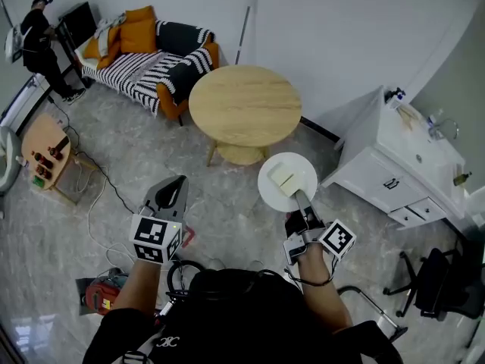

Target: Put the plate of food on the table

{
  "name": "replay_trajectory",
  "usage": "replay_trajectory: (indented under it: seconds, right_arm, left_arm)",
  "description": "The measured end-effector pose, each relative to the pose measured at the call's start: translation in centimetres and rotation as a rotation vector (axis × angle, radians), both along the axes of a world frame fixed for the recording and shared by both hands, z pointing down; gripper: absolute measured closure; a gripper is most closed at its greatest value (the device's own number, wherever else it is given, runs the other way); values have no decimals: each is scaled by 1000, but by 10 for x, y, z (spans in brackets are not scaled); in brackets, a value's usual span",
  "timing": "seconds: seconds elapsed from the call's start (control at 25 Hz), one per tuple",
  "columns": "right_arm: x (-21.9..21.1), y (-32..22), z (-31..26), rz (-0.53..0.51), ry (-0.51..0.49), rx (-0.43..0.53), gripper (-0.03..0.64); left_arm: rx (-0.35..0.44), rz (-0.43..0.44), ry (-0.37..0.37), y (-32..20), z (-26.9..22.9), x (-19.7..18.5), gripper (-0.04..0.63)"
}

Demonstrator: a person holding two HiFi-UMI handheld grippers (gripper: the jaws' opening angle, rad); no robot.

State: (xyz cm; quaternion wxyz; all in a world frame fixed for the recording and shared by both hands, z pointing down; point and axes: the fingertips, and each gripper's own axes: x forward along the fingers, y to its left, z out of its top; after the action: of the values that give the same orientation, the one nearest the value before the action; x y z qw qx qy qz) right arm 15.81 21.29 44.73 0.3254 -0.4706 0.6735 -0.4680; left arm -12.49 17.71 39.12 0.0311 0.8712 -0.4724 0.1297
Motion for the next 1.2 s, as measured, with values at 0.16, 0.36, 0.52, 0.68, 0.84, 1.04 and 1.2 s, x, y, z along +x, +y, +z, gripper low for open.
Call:
replay_trajectory:
  seconds: [0.16, 0.36, 0.52, 0.68, 0.84, 1.04, 1.2]
  right_arm:
    - [-2, 0, 3, -10, 27, -13, 591]
    - [-12, -3, 3, -41, 48, -13, 591]
    - [-19, -7, 3, -47, 50, -15, 591]
    - [-26, -11, 3, -49, 57, -19, 591]
    - [-50, -20, 6, -39, 60, -31, 591]
    - [-72, -27, 6, -51, 76, -22, 591]
    - [-94, -32, 14, -28, 81, -46, 591]
  left_arm:
    - [-7, 13, -2, 0, 4, 8, 591]
    - [-13, 32, 4, 0, 8, 21, 591]
    - [-12, 46, 10, -3, 10, 26, 591]
    - [-18, 47, 21, -7, 11, 24, 591]
    - [-13, 57, 20, -15, 16, 1, 591]
    - [-4, 53, 25, -24, 19, -21, 591]
    - [0, 59, 25, -34, 26, -48, 591]
